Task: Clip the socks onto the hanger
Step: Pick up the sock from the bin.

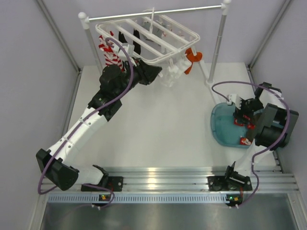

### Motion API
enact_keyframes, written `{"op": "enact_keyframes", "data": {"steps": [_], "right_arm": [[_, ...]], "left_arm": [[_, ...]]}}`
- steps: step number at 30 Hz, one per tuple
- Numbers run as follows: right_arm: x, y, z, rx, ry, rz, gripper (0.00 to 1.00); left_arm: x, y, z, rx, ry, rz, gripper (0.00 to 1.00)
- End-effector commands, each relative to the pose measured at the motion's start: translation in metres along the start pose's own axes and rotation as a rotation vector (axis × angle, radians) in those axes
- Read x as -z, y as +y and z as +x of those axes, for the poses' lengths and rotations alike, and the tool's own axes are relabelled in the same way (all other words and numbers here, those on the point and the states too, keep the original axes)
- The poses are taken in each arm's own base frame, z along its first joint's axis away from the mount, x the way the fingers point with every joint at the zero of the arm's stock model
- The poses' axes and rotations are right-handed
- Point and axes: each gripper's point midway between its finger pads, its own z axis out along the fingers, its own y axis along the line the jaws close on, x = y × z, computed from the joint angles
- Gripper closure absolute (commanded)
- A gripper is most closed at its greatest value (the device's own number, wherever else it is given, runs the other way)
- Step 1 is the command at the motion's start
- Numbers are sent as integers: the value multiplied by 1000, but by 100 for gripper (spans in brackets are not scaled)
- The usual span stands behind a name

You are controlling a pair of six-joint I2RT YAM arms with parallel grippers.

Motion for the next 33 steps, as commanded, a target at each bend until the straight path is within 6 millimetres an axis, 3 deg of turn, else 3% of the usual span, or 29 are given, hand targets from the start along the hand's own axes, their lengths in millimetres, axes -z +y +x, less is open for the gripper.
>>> {"op": "enact_keyframes", "data": {"steps": [1, 3, 8, 11, 12, 14, 24, 28, 33], "right_arm": [[-8, -32, 7, 106, 45, 59, 28], [-20, -37, 12, 108, 58, 59, 31], [-47, -29, 23, 111, 95, 36, 50], [-49, -21, 20, 101, 91, 19, 74], [-47, -20, 17, 97, 83, 16, 88], [-36, -17, 4, 82, 45, 26, 100], [61, 4, -67, 61, -157, 103, 100], [102, 9, -106, 86, -259, 169, 100], [138, 20, -142, 95, -359, 199, 100]], "left_arm": [[-1, 7, 10, 23, 32, -2, 100], [-1, 8, 10, 27, 33, -5, 100], [-3, 10, 12, 33, 36, -7, 100], [-4, 11, 12, 26, 39, -8, 100], [-3, 11, 10, 24, 35, -8, 100], [-3, 11, 11, 26, 37, -7, 100], [0, 9, 12, 27, 45, 0, 100], [1, 8, 11, 23, 43, 5, 100], [2, 7, 10, 15, 43, 8, 100]]}}
